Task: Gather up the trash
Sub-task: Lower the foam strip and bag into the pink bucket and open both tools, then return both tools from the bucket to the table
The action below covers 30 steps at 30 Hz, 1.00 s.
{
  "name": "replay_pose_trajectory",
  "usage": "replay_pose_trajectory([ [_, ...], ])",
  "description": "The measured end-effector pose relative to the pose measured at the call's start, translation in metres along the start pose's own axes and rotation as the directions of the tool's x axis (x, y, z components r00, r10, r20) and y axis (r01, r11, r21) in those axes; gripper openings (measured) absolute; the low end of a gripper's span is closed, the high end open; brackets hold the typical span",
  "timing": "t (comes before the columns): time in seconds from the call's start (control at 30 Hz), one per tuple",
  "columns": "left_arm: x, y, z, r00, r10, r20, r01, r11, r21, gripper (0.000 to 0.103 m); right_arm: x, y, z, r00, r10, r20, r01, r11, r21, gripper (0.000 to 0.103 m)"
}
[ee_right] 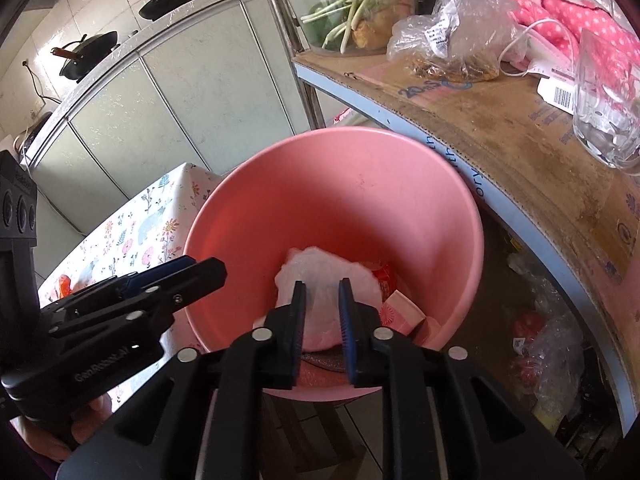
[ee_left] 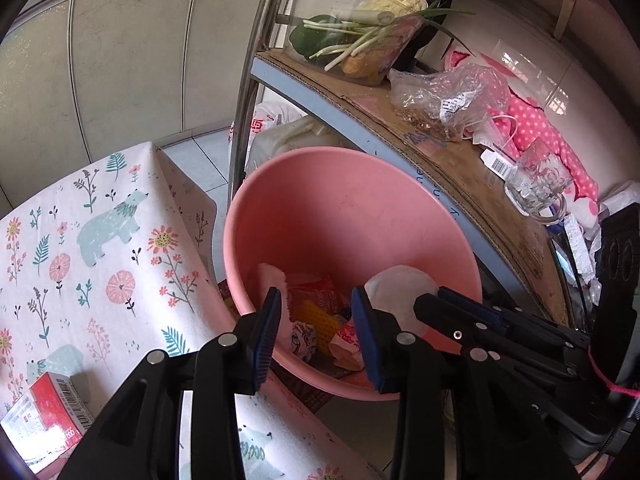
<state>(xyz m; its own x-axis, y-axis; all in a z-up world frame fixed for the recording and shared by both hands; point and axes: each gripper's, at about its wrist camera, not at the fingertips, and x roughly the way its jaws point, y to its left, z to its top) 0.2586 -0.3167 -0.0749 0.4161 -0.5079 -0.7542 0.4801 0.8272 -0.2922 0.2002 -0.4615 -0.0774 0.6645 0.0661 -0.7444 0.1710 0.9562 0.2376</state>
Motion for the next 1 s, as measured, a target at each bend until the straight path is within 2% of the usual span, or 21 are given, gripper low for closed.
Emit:
replay_pose_trajectory([
  [0.23,-0.014,0.004,-0.001,1.0,0.002,0.022,-0.001,1.0,-0.016,0.042,-0.007,0.003,0.0,1.0,0.004,0.018,-0.004,1.0,-0.015,0.02],
  [0.43,-0.032,0.009,-0.005,0.999,0.009,0.042,-0.008,0.999,-0.031,0.042,-0.021,0.009,-0.001,0.999,0.021,0.035,-0.02,0.999,-0.029,0.021],
  [0.63,-0.057,0.014,-0.014,0.994,0.077,0.071,-0.075,0.997,-0.035,0.042,-0.035,0.024,-0.004,0.997,0.057,0.044,-0.055,0.997,-0.053,0.023],
  [0.7,-0.065,0.018,-0.018,0.992,0.097,0.079,-0.094,0.995,-0.042,0.042,-0.04,0.03,-0.007,0.996,0.078,0.044,-0.075,0.995,-0.06,0.03],
  [1.0,-0.105,0.032,-0.038,0.984,0.14,0.107,-0.134,0.989,-0.065,0.043,-0.054,0.06,-0.02,0.989,0.142,0.036,-0.137,0.984,-0.117,0.031],
])
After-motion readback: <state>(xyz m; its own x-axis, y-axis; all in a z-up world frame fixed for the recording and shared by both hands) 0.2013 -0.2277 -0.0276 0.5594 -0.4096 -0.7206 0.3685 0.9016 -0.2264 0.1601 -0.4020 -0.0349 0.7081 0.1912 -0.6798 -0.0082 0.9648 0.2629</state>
